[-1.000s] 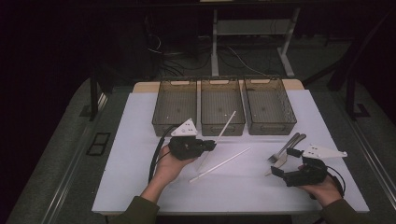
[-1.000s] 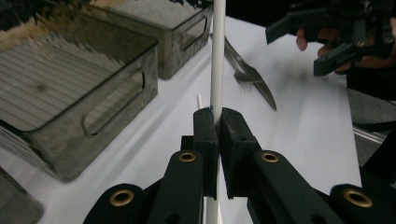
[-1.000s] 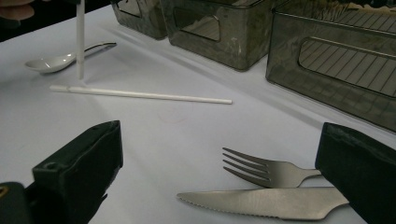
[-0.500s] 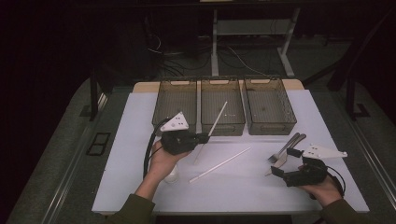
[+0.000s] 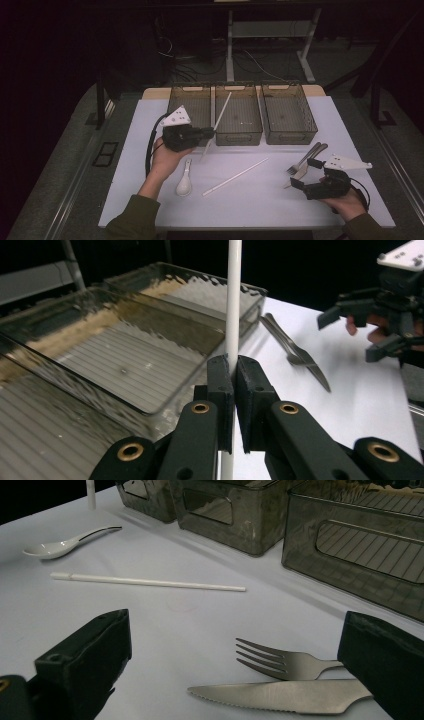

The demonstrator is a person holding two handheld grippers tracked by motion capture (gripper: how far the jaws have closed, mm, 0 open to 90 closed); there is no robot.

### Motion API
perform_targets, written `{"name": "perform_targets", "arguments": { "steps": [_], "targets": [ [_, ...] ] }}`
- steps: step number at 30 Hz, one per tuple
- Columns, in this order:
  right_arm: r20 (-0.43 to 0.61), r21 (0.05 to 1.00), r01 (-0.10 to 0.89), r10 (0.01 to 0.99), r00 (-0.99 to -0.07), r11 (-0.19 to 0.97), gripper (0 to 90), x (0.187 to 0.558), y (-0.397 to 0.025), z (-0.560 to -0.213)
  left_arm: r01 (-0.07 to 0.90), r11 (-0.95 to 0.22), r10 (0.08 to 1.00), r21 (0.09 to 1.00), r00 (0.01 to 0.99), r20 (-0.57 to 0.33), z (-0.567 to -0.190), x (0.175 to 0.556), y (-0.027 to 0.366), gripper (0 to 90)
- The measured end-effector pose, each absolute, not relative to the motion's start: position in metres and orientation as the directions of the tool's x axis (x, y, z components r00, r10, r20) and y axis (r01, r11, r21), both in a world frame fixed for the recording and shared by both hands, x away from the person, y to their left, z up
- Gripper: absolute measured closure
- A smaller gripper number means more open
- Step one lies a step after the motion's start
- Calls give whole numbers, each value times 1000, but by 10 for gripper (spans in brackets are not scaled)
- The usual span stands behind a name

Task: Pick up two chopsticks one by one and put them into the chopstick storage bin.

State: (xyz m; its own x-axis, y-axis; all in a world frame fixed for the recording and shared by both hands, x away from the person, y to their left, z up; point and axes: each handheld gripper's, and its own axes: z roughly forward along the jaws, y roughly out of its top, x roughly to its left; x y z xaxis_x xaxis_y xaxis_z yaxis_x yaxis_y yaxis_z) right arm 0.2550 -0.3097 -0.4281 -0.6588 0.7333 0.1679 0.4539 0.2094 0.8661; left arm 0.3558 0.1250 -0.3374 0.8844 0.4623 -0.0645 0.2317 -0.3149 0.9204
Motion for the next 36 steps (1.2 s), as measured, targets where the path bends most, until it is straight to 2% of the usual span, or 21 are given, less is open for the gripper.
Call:
{"name": "perform_targets", "arguments": {
  "steps": [19, 26, 36],
  "targets": [
    [168, 867, 453, 737, -655, 205, 7, 255, -311, -428, 199, -293, 562, 935, 827, 0, -293, 408, 153, 847],
    [169, 867, 455, 739, -652, 203, 7, 255, -311, -428, 226, -307, 614, 925, 789, 11, -300, 424, 160, 846],
    [169, 868, 453, 738, -653, 202, 7, 255, -312, -428, 324, -344, 684, 882, 730, -1, -323, 445, 171, 846]
  ]
}}
